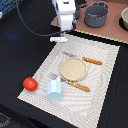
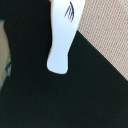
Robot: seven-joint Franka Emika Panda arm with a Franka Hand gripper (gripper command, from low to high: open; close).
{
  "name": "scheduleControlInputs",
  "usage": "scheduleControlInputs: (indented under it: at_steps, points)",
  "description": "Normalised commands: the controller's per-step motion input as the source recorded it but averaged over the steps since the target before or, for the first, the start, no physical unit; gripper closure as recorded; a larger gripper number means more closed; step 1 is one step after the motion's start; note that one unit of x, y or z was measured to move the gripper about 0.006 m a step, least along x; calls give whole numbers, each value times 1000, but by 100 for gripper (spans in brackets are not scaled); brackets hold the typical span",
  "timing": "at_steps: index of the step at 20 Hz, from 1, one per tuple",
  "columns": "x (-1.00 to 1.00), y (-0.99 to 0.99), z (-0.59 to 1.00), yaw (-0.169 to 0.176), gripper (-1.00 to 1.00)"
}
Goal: Interact with the objects in diverse but meaningful ways.
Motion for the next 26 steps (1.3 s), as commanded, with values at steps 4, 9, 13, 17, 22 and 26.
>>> scheduleControlInputs:
  at_steps: [4,9,13,17,22,26]
  points:
    - [0,89,-374,-23,-100]
    - [0,150,-349,-12,-100]
    - [-47,140,-331,-2,-100]
    - [-129,97,-340,0,100]
    - [-185,65,-321,0,100]
    - [-180,53,-253,0,100]
